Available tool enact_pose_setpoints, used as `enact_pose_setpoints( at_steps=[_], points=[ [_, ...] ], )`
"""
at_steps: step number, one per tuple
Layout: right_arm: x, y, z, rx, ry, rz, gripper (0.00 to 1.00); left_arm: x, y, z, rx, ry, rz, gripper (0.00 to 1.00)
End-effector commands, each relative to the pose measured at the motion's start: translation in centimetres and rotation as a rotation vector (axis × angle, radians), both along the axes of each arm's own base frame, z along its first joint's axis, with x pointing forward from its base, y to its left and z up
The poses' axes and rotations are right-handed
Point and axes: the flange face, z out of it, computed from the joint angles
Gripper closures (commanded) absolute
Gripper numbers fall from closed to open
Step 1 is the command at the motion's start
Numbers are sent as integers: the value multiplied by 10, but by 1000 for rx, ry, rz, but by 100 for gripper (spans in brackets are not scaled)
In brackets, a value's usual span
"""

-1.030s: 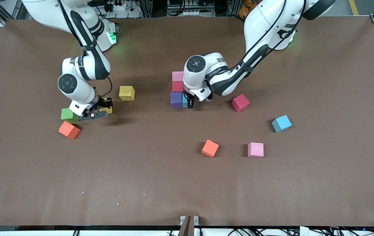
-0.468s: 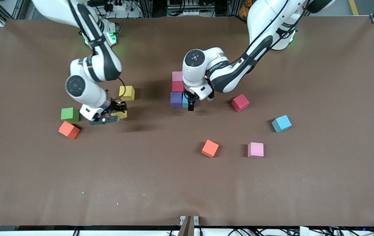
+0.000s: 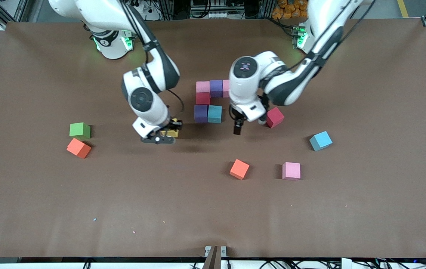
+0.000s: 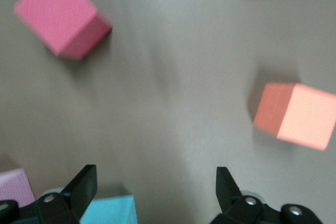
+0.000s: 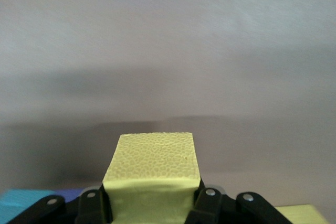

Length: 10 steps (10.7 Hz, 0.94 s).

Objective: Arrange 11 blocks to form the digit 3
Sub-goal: 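Set yellow below purple with the right gripper while the left gripper grasps cyan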

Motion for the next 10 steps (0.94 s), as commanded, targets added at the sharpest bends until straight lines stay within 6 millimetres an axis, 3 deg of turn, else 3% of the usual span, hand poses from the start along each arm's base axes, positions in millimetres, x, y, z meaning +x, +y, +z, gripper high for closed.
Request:
enact_pose_setpoints(
  at_steps=[1,3,5,8,10],
  points=[
    [23,35,-10,-2,-2,-28,86,23,77,16,15,36,-129,0],
    [21,53,-13,7,-2,-52,86,52,156,29,27,87,-264,0],
    [5,73,-21,9,9,-1,86,75,224,31,22,113,-381,0],
    [-18,98,-26,13,7,167,86,90,295,19,-2,158,-587,0],
    [-25,103,-32,12,4,180,86,95,320,6,-31,163,-674,0]
  ],
)
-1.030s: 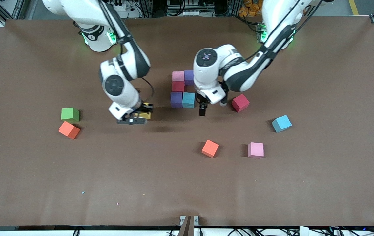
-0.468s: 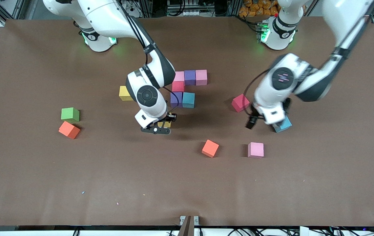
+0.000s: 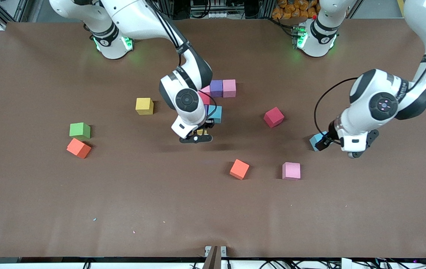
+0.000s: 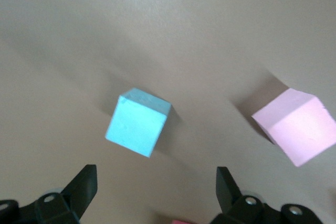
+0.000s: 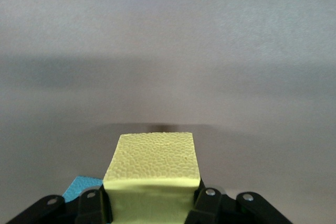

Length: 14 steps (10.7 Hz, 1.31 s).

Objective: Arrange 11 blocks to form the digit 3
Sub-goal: 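Set yellow below purple with the right gripper while the left gripper grasps cyan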

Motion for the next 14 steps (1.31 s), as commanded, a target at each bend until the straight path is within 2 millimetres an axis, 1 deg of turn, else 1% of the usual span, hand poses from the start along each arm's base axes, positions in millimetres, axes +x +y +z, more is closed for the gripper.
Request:
enact_pose_setpoints(
  at_steps=[1,4,8,12,14],
  points=[
    [-2,2,-8,-3,-5,27,86,2,19,-18,-18,17,-79,0],
    [-5,5,-24,-11,-8,30,86,12,38,-49,-17,-11,-105,0],
    [-9,9,-27,-12,-10,24,86,11,22,-57,-36,-12,-117,0],
    [-14,11,-31,-16,0,15,86,7,23,-78,-12,-9,-171,0],
    [-17,12,-33,-20,5,14,86,6,23,-82,-18,-2,-174,0]
  ],
)
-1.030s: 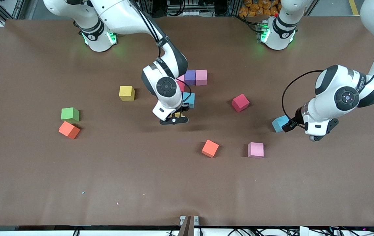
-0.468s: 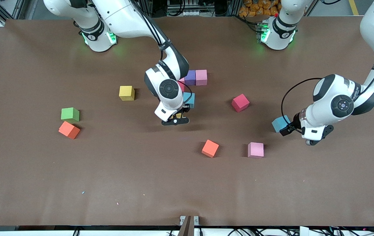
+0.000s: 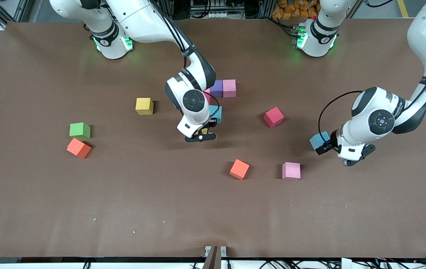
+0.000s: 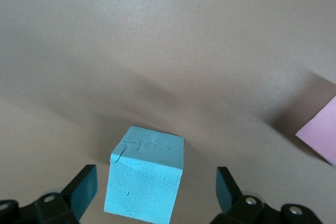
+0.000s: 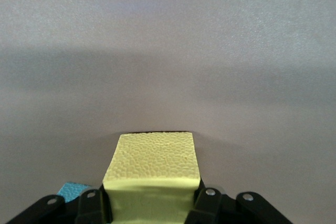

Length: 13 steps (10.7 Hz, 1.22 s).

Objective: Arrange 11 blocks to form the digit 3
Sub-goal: 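Set yellow below purple with the right gripper while the left gripper grasps cyan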

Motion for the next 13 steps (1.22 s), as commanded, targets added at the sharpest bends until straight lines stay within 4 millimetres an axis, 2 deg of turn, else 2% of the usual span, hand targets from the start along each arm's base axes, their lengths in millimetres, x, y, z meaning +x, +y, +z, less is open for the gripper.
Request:
enact_pose_setpoints(
  at_steps=[1,5,6,7,8,10,12,13],
  points=[
    [-7,3,-2,-7,8,-18,85,-1,-5,-6,5,-10,-21,0],
    [-10,1,-6,-18,17,-30,83,-8,-25,-37,72,16,-112,0],
    [-10,1,-6,-19,17,-39,69,-8,-25,-38,74,17,-116,0],
    [-11,2,-6,-20,16,-36,15,-9,-26,-39,73,19,-116,0],
    [-16,8,-4,-22,11,-28,0,-9,-26,-39,78,17,-123,0],
    [-13,10,6,-9,-2,-29,0,-9,-26,-40,82,15,-128,0],
    [-6,9,33,19,-23,-39,0,-9,-25,-39,81,14,-144,2],
    [0,2,48,31,-30,-52,0,-9,-25,-39,79,15,-165,47]
  ],
)
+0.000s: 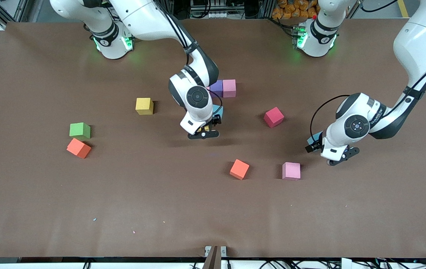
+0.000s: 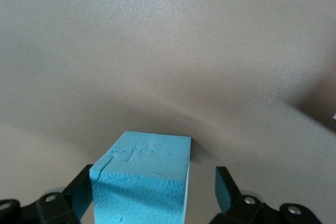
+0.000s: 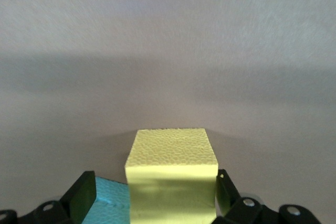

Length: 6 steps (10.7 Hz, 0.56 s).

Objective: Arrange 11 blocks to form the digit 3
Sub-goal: 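Set yellow below purple with the right gripper while the left gripper grasps cyan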

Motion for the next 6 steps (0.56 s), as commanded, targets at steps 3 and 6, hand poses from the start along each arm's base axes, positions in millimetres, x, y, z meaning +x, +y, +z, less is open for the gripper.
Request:
enact_pose_setpoints(
  at_steps=[3,6],
  points=[
    [30,-82,63,14,33,-81,0,4,-5,7,5,-23,23,100],
    [32,-192,57,-11,96,-89,0,21,-61,38,-14,-87,187,100]
  ],
)
